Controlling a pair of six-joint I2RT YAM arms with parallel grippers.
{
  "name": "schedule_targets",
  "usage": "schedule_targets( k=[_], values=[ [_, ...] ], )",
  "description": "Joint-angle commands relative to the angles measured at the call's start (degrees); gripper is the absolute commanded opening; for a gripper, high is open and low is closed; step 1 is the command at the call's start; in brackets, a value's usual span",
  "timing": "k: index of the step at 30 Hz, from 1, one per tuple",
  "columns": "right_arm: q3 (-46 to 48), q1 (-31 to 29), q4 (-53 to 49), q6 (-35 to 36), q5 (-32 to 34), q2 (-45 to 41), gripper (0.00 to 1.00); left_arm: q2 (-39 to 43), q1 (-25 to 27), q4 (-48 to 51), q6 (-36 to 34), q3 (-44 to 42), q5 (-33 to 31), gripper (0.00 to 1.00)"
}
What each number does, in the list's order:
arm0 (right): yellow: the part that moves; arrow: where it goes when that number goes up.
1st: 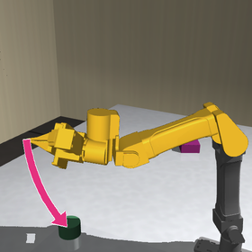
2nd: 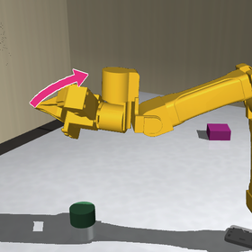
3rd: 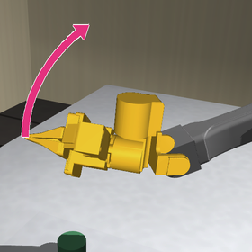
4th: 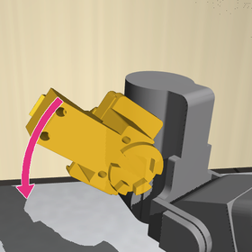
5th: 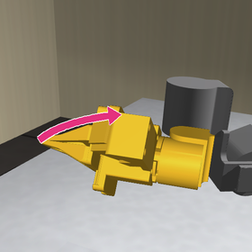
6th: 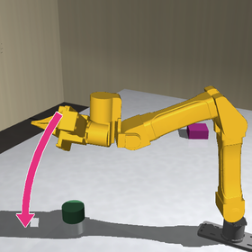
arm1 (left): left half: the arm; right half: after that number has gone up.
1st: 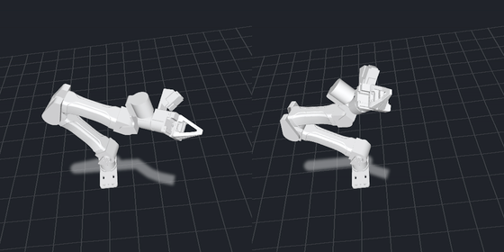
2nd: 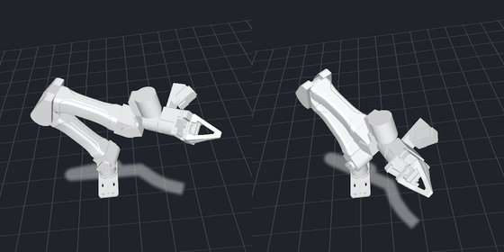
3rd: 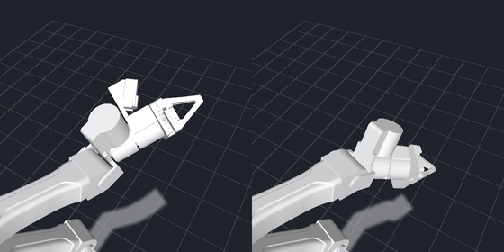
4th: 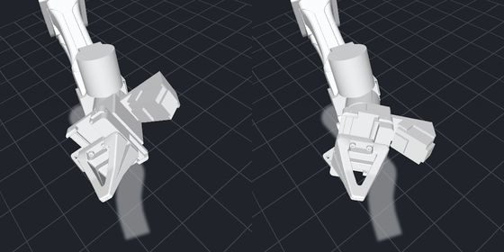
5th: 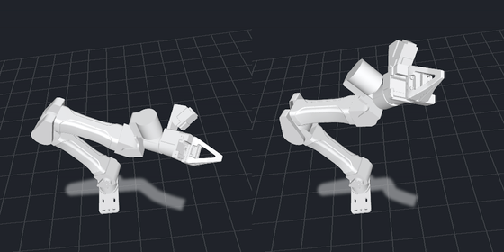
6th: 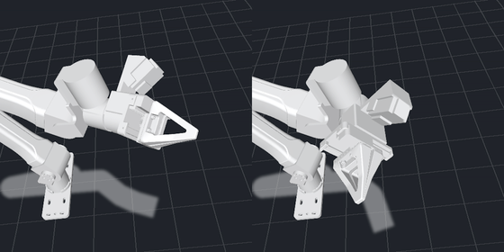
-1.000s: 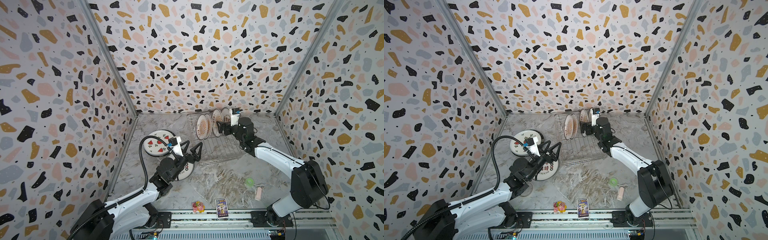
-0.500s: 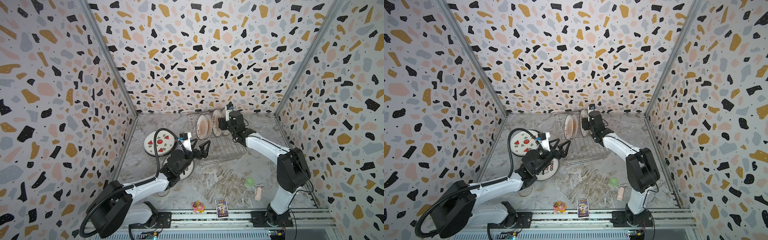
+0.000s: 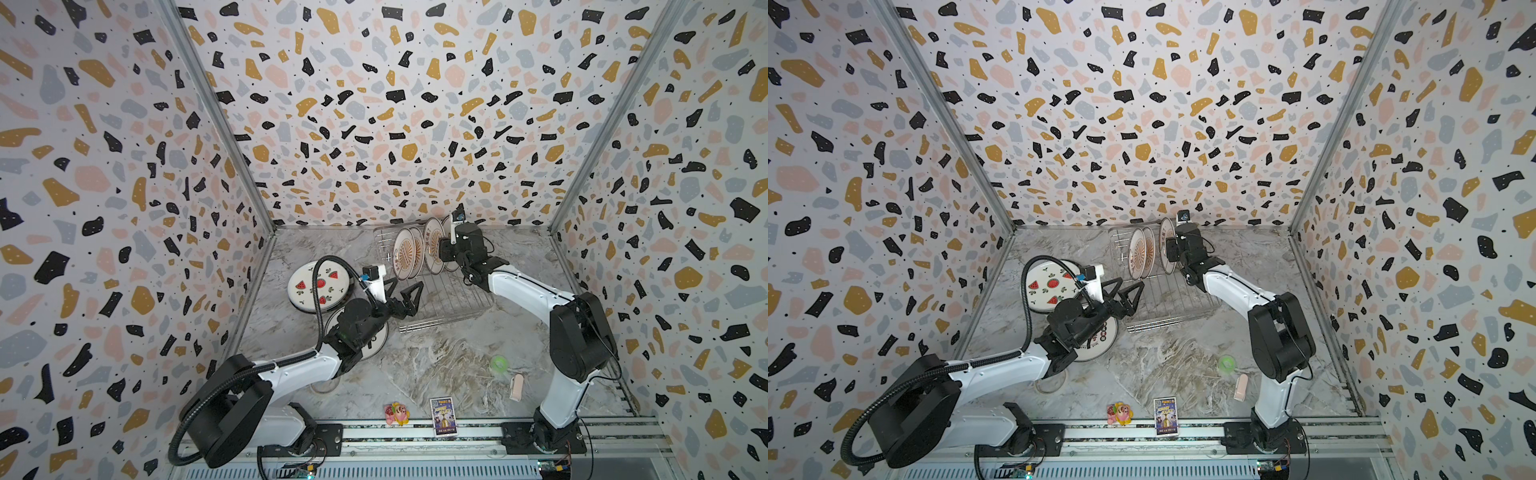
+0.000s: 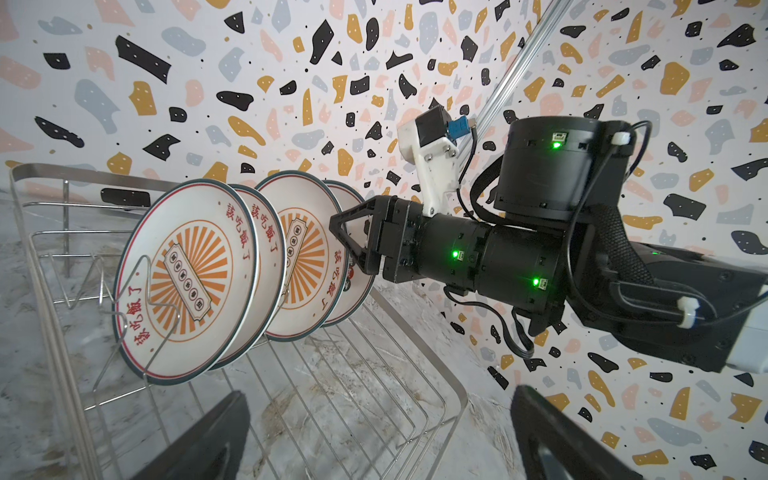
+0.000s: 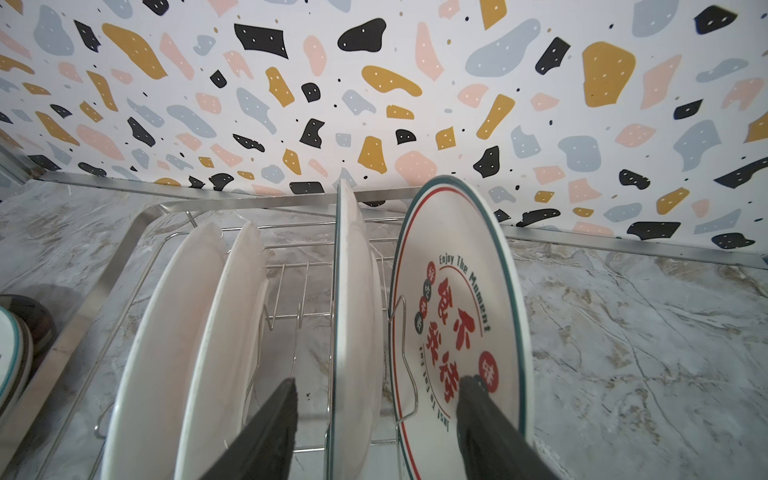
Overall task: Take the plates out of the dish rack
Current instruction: 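Close the right gripper on the rim of the red-text plate in the rack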
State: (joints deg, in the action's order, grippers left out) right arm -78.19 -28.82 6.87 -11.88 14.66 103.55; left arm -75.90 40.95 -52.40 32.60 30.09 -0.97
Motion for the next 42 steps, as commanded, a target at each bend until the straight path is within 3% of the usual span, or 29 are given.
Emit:
schedule_targets(
  k=[1,10,15,29,42],
  values=[
    [0.42,0.46,1.06,0.39,1.22,-4.81,0.62,-0.87,0.18,-3.65,0.18,2.43,1.12,1.00],
    [2.91,3.60,2.30,-0.76,-0.67,-7.20,0.59,-1.03,0.27,-4.25,0.58,2.37,1.50,1.00],
    [0.71,4.74,0.46,-1.22,-2.81,-4.10,0.56,-0.92,0.36,-4.46,0.93,2.43,1.83,1.00],
    [-6.14,6.16,-1.85,-1.34,-1.04,5.56,0.46,-0.80,0.50,-5.21,1.83,1.47,1.69,1.00],
    [-8.38,4.62,-2.13,-1.14,5.64,8.61,0.21,0.15,0.51,-4.64,1.61,0.68,0.93,1.00]
  ],
)
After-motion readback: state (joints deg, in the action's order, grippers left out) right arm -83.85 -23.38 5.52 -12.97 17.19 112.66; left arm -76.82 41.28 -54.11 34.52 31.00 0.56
